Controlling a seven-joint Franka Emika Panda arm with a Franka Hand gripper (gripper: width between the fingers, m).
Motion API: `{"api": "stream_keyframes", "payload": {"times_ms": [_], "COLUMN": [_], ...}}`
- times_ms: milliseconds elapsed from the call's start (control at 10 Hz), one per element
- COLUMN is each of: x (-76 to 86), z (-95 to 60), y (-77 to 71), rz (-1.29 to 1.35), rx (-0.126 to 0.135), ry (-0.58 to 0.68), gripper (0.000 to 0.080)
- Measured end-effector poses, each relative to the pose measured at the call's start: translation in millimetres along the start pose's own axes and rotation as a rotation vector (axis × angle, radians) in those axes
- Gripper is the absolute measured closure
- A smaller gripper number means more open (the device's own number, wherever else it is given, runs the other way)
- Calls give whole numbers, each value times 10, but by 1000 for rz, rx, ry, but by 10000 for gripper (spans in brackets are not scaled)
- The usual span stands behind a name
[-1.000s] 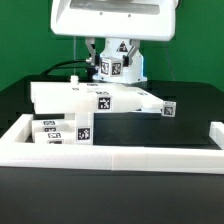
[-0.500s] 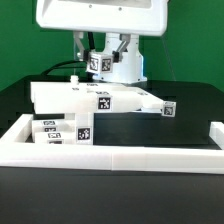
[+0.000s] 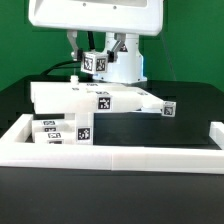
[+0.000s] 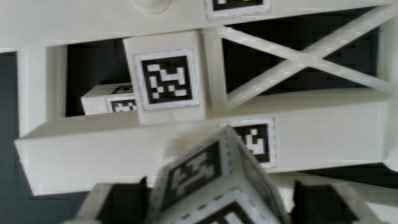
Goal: Assemble chair
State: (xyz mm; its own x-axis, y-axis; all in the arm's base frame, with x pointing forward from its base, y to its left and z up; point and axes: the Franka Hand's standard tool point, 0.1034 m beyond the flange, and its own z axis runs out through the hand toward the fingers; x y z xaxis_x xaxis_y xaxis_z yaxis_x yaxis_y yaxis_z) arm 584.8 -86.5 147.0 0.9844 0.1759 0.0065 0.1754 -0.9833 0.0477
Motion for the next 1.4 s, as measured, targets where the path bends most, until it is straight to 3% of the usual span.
{"api": "stream_keyframes", "payload": {"times_ms": [500, 1000, 1100, 1200, 1400], "x": [40, 36, 61, 65, 82], "z": [69, 74, 51, 16, 9], "y": [176, 191, 190, 186, 205], "rz": [-22, -28, -41, -39, -32], "rx": [-16, -16, -15, 4, 4], "ry": [-4, -5, -3, -17, -7], "gripper": [407, 407, 407, 407, 407]}}
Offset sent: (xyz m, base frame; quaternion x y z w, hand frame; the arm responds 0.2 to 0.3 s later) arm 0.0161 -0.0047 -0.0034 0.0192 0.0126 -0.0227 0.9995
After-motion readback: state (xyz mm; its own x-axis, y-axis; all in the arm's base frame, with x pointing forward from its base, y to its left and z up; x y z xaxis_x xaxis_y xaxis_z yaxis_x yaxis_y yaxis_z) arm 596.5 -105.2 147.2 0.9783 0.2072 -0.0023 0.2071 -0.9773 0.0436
